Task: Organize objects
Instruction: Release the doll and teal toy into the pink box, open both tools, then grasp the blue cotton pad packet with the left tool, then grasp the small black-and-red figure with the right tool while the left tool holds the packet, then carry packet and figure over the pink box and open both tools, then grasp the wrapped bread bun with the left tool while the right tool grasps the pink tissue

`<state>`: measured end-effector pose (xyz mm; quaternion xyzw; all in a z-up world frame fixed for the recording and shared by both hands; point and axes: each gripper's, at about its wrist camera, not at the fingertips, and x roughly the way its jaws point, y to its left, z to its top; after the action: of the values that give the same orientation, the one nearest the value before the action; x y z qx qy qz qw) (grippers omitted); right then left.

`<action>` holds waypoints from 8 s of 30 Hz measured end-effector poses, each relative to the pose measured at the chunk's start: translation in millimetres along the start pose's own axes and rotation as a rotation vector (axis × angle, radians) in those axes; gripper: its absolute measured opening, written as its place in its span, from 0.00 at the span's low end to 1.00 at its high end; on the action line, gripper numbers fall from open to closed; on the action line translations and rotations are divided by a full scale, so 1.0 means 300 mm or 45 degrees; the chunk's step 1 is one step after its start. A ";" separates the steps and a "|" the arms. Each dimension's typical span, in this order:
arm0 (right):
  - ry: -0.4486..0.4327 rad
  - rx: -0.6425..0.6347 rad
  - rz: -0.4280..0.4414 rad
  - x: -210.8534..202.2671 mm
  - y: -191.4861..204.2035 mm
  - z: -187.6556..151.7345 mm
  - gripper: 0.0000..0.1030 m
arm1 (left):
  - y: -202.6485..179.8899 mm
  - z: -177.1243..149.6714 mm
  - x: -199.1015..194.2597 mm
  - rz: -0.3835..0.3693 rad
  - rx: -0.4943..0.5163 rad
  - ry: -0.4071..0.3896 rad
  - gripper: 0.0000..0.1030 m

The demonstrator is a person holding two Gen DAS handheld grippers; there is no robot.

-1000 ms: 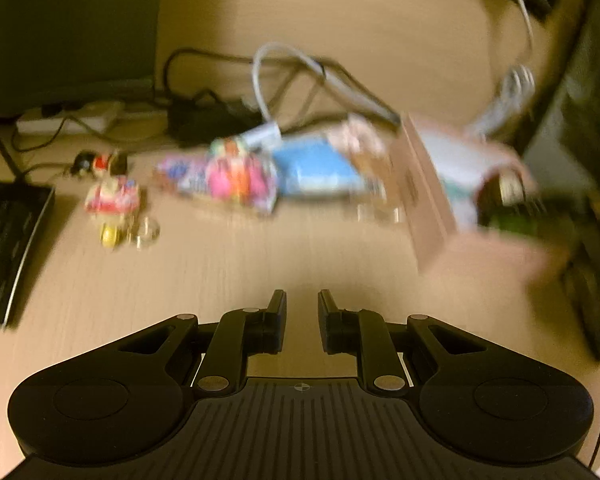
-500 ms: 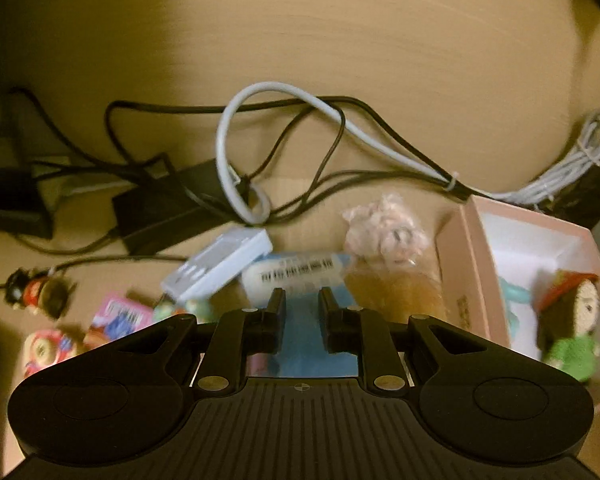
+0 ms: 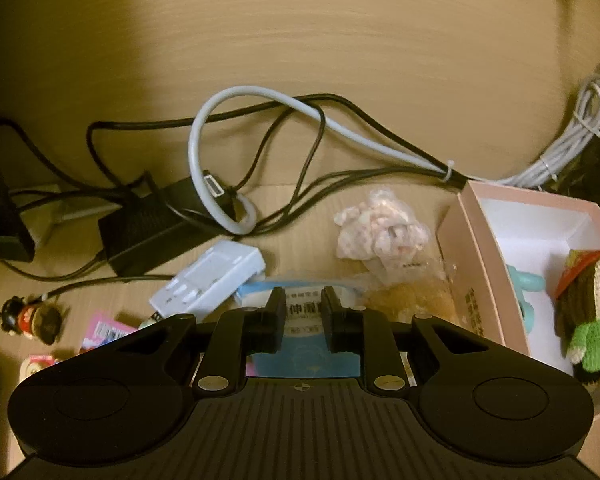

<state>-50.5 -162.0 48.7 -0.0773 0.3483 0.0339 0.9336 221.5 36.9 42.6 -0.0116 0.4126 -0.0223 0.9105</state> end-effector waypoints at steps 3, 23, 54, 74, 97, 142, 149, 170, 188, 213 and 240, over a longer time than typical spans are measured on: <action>0.001 -0.022 0.003 -0.011 0.017 -0.008 0.96 | 0.010 0.009 0.000 -0.022 -0.006 0.022 0.22; -0.043 -0.049 0.039 -0.039 0.049 -0.056 0.97 | 0.080 -0.225 -0.376 -0.338 -0.248 -0.129 0.21; 0.101 -0.016 0.111 0.075 0.018 -0.127 1.00 | 0.032 0.061 0.073 -0.079 -0.194 0.122 0.61; 0.036 -0.086 0.122 0.160 0.105 0.004 1.00 | 0.168 -0.377 -0.412 -0.263 -0.215 -0.045 0.49; -0.087 -0.235 0.521 0.468 0.871 0.448 0.83 | 0.644 -0.660 -0.657 -0.046 -0.388 -0.038 0.49; 0.030 -0.074 0.235 -0.080 0.192 0.016 0.50 | 0.120 -0.577 -0.512 -0.448 0.011 0.105 0.49; 0.004 0.190 0.109 -0.188 -0.035 -0.126 0.50 | -0.043 -0.326 -0.518 -0.573 -0.046 -0.045 0.49; -0.021 0.296 0.082 -0.054 -0.224 -0.118 0.50 | -0.375 -0.103 -0.239 -0.365 0.037 -0.135 0.48; -0.047 0.349 0.055 0.241 -0.226 0.216 0.81 | 0.103 -0.494 -0.450 -0.196 -0.253 0.070 0.49; 0.027 0.122 0.045 0.003 -0.076 -0.066 0.90 | -0.123 -0.088 -0.007 -0.297 -0.128 0.208 0.45; 0.190 -0.178 -0.035 0.856 0.450 0.666 0.70 | 0.376 -0.604 -0.511 -0.161 -0.416 0.112 0.40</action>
<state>256.6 7.1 13.0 -0.1494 0.4125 0.0394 0.8978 -12.2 156.8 33.9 -0.1842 0.4486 -0.0128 0.8745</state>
